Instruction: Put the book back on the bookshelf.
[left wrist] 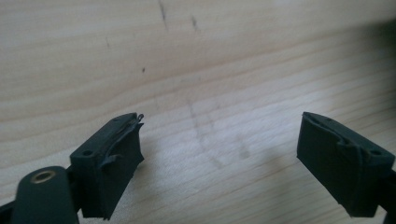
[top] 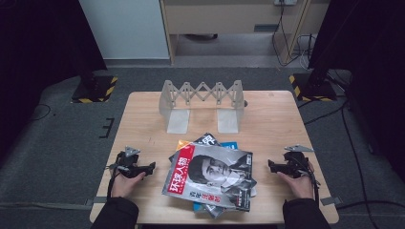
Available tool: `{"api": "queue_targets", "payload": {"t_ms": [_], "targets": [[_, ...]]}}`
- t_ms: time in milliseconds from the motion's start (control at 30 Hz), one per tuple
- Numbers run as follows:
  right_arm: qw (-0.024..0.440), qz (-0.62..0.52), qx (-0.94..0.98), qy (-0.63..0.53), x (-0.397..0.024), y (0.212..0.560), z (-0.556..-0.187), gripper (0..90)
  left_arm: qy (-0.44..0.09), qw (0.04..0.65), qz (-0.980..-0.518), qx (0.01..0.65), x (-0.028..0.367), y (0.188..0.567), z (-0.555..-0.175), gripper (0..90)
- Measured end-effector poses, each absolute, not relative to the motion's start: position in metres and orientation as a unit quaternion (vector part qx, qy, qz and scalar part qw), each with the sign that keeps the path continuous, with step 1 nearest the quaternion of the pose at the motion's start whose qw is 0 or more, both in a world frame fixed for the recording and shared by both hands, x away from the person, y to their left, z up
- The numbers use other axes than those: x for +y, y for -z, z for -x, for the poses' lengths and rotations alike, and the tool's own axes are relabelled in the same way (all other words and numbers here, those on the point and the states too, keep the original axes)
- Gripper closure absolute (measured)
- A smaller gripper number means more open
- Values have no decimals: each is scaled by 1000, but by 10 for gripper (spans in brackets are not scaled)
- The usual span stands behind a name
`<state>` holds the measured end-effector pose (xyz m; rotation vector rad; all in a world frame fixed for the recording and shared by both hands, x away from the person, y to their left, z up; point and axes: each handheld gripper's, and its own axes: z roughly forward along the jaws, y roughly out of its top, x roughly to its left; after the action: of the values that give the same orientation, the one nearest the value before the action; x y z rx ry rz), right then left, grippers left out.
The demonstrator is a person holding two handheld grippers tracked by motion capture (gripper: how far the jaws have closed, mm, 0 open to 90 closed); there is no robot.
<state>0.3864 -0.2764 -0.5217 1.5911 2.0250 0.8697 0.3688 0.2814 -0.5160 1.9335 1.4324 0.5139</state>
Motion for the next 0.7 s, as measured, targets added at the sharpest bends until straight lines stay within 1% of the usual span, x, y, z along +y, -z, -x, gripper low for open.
{"api": "queue_targets", "payload": {"t_ms": [33, 67, 167, 267, 467, 700], "targets": [[217, -570, 725, -320, -278, 518, -385, 61, -196, 346, -736, 548, 281, 512, -367, 137], [218, -568, 723, -329, -279, 515, -384, 57, -196, 346, -736, 548, 281, 512, -367, 143], [218, -561, 720, -345, -280, 506, -378, 59, -189, 375, -727, 543, 279, 502, -359, 152], [211, -551, 723, -359, -278, 498, -371, 55, -178, 382, -725, 544, 279, 498, -355, 159], [195, -550, 724, -368, -270, 488, -370, 57, -172, 397, -723, 539, 275, 492, -351, 171], [192, -539, 722, -388, -255, 477, -367, 58, -166, 419, -721, 526, 267, 480, -340, 174]]}}
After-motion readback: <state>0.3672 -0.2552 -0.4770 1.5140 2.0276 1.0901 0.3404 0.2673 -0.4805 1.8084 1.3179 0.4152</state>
